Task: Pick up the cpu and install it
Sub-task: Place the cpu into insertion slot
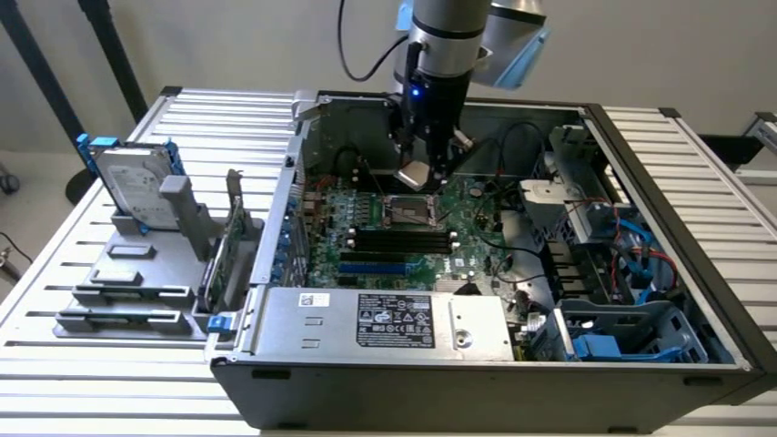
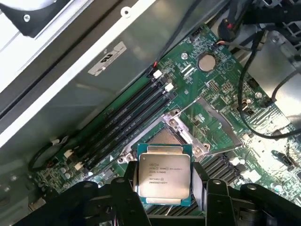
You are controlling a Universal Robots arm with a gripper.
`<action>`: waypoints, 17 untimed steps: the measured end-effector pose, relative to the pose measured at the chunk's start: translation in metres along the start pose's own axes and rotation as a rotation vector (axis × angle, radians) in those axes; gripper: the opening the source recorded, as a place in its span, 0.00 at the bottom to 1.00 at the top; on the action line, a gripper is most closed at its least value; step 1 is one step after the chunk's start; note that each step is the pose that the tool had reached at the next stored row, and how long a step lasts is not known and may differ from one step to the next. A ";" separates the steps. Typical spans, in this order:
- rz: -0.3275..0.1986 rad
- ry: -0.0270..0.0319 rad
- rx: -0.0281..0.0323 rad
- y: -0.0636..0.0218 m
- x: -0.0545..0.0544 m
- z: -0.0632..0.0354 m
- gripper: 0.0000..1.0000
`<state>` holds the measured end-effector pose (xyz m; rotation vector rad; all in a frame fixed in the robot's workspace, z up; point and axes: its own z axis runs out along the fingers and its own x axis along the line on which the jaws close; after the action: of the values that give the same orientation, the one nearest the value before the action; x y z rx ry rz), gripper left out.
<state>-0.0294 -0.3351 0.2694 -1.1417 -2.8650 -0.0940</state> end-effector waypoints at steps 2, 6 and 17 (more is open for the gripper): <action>0.033 -0.0006 -0.0018 0.0000 0.000 0.0009 0.55; 0.096 -0.0016 -0.0054 -0.0001 0.000 0.0026 0.55; 0.270 -0.0046 -0.0153 -0.0003 -0.001 0.0073 0.55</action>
<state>-0.0294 -0.3351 0.2621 -1.5193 -2.6862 -0.1009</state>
